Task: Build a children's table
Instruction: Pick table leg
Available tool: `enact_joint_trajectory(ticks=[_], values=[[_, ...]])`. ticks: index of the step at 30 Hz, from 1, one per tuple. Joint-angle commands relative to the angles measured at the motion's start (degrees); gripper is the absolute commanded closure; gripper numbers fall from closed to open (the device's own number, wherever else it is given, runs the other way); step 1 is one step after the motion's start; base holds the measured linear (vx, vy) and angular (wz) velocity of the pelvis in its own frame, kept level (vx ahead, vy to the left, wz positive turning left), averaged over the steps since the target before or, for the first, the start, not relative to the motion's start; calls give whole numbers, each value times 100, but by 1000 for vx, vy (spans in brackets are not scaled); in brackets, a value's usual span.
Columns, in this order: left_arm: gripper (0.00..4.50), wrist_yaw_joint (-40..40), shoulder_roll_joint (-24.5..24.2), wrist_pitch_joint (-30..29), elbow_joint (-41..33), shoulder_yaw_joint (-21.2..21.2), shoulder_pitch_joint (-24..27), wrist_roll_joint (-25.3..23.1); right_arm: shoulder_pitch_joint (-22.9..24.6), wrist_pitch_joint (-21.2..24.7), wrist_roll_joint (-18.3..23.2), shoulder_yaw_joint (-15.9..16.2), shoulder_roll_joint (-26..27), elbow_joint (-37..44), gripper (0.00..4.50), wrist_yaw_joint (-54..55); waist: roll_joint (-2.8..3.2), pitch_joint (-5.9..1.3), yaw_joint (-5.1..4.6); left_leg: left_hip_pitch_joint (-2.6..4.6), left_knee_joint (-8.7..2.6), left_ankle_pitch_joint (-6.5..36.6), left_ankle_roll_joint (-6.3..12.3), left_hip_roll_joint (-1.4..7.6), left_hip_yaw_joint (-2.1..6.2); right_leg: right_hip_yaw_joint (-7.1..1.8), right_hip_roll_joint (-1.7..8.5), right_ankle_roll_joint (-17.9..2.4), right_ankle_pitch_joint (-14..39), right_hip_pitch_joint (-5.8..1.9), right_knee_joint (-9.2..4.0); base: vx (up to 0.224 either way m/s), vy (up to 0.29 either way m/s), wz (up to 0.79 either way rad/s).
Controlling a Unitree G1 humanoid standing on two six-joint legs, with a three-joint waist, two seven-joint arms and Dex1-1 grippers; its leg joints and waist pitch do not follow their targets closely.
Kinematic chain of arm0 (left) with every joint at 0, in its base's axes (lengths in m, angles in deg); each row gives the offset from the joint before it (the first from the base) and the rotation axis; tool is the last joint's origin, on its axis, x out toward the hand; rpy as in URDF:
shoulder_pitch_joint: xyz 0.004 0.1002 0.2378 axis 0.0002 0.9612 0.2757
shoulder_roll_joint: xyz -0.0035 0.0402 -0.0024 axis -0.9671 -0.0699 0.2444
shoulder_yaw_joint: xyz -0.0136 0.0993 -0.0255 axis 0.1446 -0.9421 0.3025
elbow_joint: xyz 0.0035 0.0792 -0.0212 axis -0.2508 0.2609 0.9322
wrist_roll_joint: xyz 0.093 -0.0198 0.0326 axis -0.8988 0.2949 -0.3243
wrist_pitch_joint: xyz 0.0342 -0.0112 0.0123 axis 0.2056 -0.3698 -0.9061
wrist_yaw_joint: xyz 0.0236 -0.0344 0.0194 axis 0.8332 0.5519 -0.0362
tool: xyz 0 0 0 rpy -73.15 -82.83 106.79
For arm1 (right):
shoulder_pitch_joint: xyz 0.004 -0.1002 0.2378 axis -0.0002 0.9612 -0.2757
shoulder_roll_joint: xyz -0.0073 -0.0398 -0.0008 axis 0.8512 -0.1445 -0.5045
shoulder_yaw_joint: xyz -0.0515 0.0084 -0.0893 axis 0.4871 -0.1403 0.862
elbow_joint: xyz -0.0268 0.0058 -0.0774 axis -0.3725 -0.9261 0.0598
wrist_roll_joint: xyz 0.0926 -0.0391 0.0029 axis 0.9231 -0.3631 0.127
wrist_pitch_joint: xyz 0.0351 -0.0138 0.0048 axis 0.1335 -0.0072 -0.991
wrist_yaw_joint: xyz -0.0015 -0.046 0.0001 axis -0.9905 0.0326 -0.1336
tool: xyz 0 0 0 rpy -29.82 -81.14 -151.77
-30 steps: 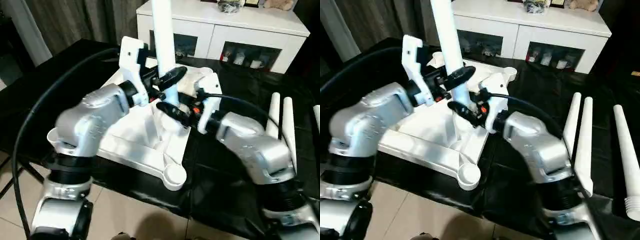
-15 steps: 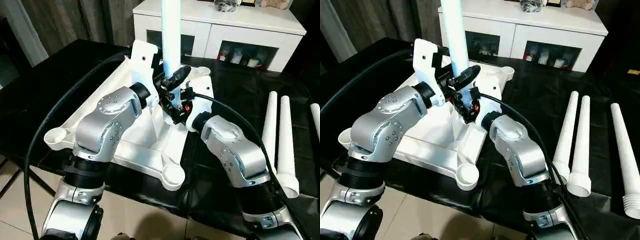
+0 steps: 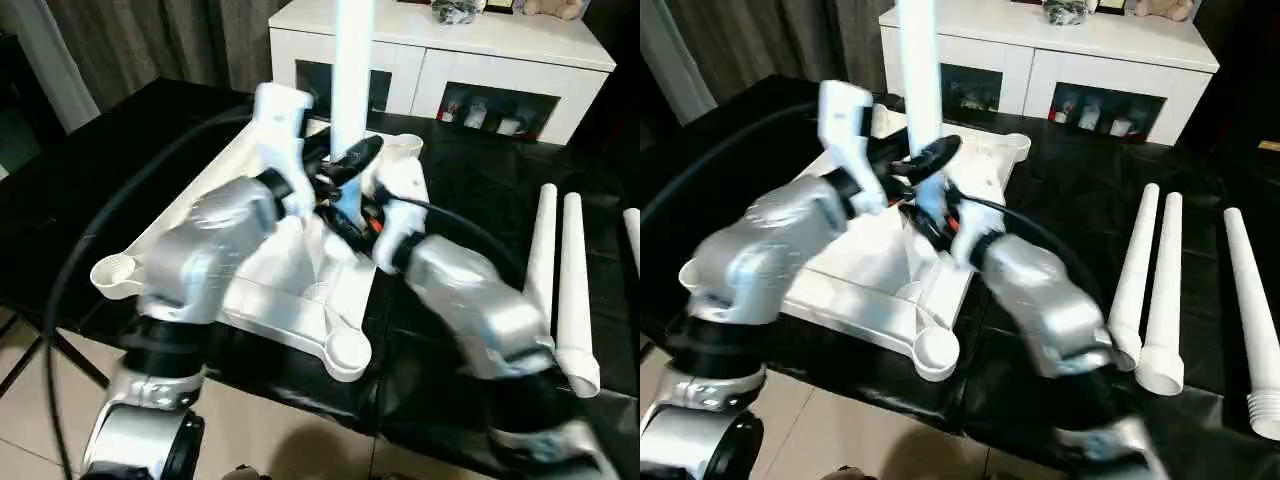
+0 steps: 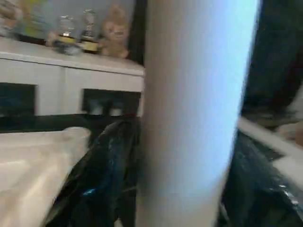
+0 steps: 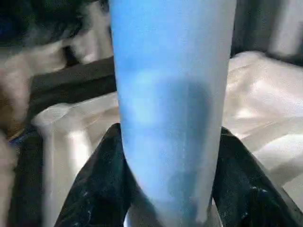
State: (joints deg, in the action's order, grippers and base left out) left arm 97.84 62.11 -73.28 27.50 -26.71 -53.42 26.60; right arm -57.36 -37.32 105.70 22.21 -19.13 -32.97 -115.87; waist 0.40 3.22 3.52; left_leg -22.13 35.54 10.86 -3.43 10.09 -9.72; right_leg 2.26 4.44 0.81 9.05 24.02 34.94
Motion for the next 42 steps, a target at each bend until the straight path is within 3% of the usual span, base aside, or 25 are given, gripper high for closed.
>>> enact_joint_trajectory(ticks=[1, 6, 12, 17, 18, 20, 26, 27, 28, 34, 38, 42], values=[[128, 290, -96, -133, -202, 103, 19, 284, 12, 79, 209, -72, -78, 249, 261, -301, -36, -407, 21, 73, -458, 1014, -14, 188, 41, -191, 268, -1128, 1045, -329, -339, 0, 0, 0], [81, 1083, -513, -182, -501, -178, 218, 342, 118, 194, 432, -132, -499, 389, 262, -922, -27, -376, 2, 85, -487, 1261, -45, 207, 50, -195, 273, -1058, 1562, -306, -385, 0, 0, 0], [143, 1089, -502, -320, -406, -105, 194, 508, 80, 203, 423, -102, -602, 354, 262, -998, -19, -376, 4, 103, -485, 1401, -135, 201, 50, -196, 272, -1001, 1824, -279, -416, 0, 0, 0], [174, 1070, -455, -317, -372, -42, 174, 548, 41, 194, 395, -120, -565, 300, 262, -940, -29, -391, 3, 85, -481, 1257, -114, 197, 53, -189, 267, -1035, 1594, -299, -390, 0, 0, 0], [208, 1045, -423, -323, -336, 10, 150, 540, 26, 190, 376, -122, -560, 284, 262, -945, -29, -388, 7, 83, -478, 1241, -105, 196, 50, -193, 270, -1037, 1600, -299, -395, 0, 0, 0], [210, 1028, -413, -326, -322, 29, 141, 547, 20, 185, 366, -123, -556, 277, 262, -947, -29, -394, 8, 79, -475, 1189, -96, 196, 51, -190, 269, -1048, 1551, -305, -387, 0, 0, 0], [259, 645, -275, -283, -162, 210, -10, 538, -66, -52, 44, -130, -466, 141, 262, -623, -17, -404, 8, 80, -462, 1105, -94, 191, 47, -189, 263, -1107, 1350, -310, -370, 0, 0, 0], [265, 618, -264, -271, -152, 211, -22, 513, -83, -33, 61, -171, -430, 114, 207, -569, -16, -401, 4, 80, -467, 1125, -90, 189, 48, -187, 261, -1106, 1390, -309, -371, 0, 0, 0], [265, 416, -212, -303, -81, 248, -82, 441, -141, 8, 65, -290, -331, 33, 193, -358, -3, -401, 4, 88, -467, 1161, -93, 192, 52, -186, 263, -1115, 1408, -303, -373, 0, 0, 0], [266, -447, -1, -465, 158, 347, -401, 89, -388, 94, 78, -682, 81, -154, 147, 367, -8, -399, -4, 90, -475, 1221, -170, 183, 56, -183, 258, -1026, 1522, -302, -390, 0, 0, 0], [266, -522, 9, -424, 213, 210, -451, -77, -477, 172, -4, -694, 231, -205, 109, 626, -1, -414, 0, 79, -466, 1064, -160, 180, 57, -179, 252, -1044, 1284, -313, -371, 0, 0, 0], [266, -511, -23, -342, 183, 39, -454, -242, -531, 252, -100, -609, 262, -223, 106, 765, -2, -420, -1, 84, -462, 994, -153, 176, 50, -181, 252, -1092, 1081, -324, -352, 0, 0, 0]])
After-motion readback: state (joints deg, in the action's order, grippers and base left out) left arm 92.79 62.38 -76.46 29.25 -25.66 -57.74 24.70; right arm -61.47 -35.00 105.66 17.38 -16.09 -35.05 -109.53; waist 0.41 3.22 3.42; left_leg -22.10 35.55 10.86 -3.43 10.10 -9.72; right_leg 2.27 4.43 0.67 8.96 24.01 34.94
